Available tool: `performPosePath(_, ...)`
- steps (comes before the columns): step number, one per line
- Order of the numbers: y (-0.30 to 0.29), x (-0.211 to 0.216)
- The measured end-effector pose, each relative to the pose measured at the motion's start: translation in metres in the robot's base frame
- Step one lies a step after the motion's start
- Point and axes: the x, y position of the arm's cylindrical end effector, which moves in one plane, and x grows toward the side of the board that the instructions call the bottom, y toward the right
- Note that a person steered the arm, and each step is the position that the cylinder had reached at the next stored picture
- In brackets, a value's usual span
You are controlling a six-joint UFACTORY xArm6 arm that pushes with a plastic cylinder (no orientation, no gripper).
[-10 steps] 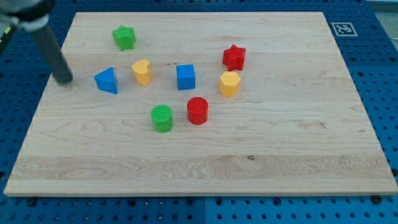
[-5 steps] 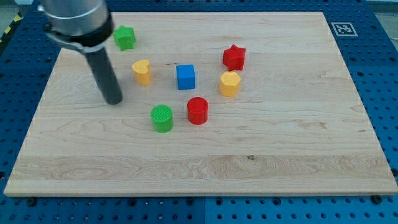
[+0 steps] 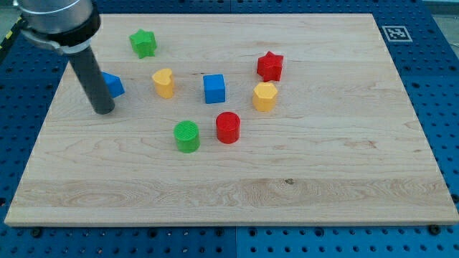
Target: Push the triangle left to the green star
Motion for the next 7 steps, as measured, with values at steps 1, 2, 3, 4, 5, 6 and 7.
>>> performPosePath(1, -0.014, -0.002)
performPosePath(2, -0.014, -0.015)
performPosePath(3, -0.014, -0.039)
performPosePath(4, -0.014, -0.057)
performPosePath(5, -0.014, -0.067)
performPosePath(6, -0.006, -0.055)
performPosePath(7, 0.013, -0.015)
